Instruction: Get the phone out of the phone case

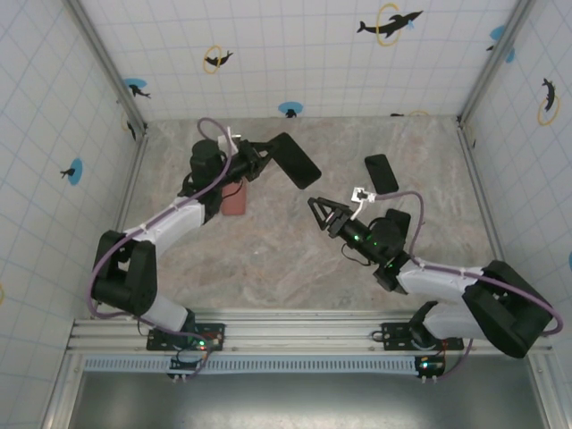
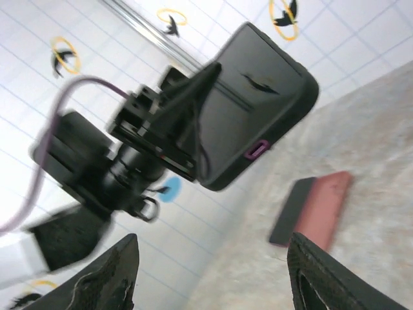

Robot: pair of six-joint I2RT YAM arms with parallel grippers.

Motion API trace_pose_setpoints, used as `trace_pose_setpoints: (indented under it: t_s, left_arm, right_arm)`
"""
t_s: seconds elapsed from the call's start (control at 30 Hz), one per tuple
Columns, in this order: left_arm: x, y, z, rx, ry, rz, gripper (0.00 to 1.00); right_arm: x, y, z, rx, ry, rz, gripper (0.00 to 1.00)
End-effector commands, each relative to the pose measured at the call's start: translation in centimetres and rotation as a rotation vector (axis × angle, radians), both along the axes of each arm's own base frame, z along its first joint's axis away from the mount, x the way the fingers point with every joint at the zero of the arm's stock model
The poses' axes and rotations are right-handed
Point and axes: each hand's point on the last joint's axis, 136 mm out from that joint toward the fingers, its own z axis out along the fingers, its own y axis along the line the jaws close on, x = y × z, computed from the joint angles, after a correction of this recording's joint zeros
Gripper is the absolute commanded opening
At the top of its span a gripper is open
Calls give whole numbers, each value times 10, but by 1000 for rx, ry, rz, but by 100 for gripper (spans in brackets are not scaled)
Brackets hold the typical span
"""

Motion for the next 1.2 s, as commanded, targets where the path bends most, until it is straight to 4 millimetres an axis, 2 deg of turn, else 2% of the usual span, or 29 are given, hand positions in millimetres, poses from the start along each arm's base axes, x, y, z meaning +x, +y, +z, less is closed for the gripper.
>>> trace_pose_setpoints:
  t_s: [0.0, 0.1, 0.2, 0.37, 0.47, 0.67, 0.93, 1.1, 1.17]
  left_arm:
    - [-11, 5, 53, -127, -81, 20, 4]
    - [-14, 5, 59, -136, -87, 18, 5]
    - [-16, 4, 66, -157, -95, 9, 5]
    - [-21, 2, 69, -153, -97, 7, 5]
    - [-21, 4, 70, -158, -101, 16, 4]
    - [-25, 1, 75, -195, -96, -2, 4]
    - [-33, 0, 81, -228, -92, -20, 2]
    - [-35, -2, 89, -250, -97, -41, 0]
    - [-37, -3, 91, -254, -94, -45, 0]
  right_arm:
    - [-3, -1, 41, 192, -42, 28, 57]
    - [-2, 7, 52, 229, -63, 59, 52]
    - [2, 12, 56, 263, -61, 75, 47]
    - [1, 17, 76, 333, -122, 122, 41]
    - [-1, 21, 80, 335, -140, 143, 38]
    - [5, 21, 72, 312, -123, 130, 27]
    - [13, 23, 66, 257, -132, 114, 18]
    - [21, 24, 50, 155, -138, 92, 18]
    - [27, 25, 34, 62, -125, 74, 17]
